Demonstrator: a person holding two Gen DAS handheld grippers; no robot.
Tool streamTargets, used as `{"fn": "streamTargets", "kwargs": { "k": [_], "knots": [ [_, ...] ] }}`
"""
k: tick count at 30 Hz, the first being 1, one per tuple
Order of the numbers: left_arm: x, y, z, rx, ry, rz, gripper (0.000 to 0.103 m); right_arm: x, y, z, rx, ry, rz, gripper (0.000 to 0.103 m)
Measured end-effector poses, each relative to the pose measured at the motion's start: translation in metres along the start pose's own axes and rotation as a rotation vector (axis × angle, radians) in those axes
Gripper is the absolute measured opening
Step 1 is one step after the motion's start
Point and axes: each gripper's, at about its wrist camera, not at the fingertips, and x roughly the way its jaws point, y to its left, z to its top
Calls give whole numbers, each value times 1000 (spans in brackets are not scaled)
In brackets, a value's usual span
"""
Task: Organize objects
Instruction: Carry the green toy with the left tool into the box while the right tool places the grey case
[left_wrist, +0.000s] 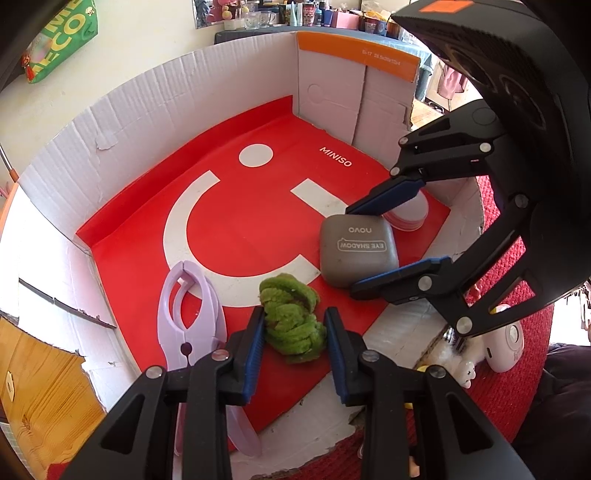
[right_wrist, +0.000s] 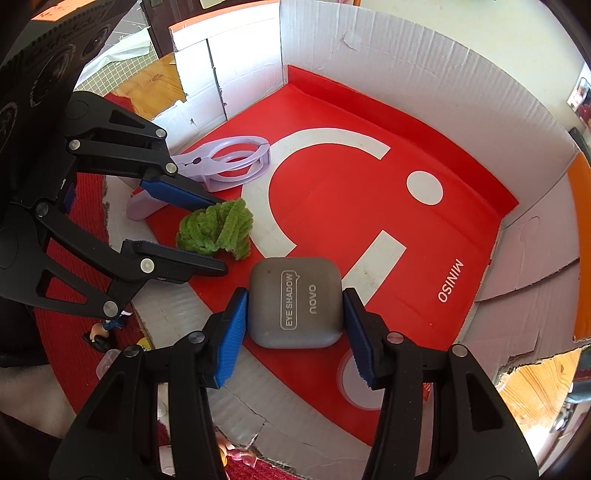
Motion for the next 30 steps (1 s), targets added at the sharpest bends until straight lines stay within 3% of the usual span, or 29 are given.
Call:
{"fn": "streamTargets", "kwargs": {
  "k": [30],
  "knots": [
    [-2, 5, 7, -1, -18, 2, 41, -9, -13, 0, -10, -3, -6, 51]
  ]
}}
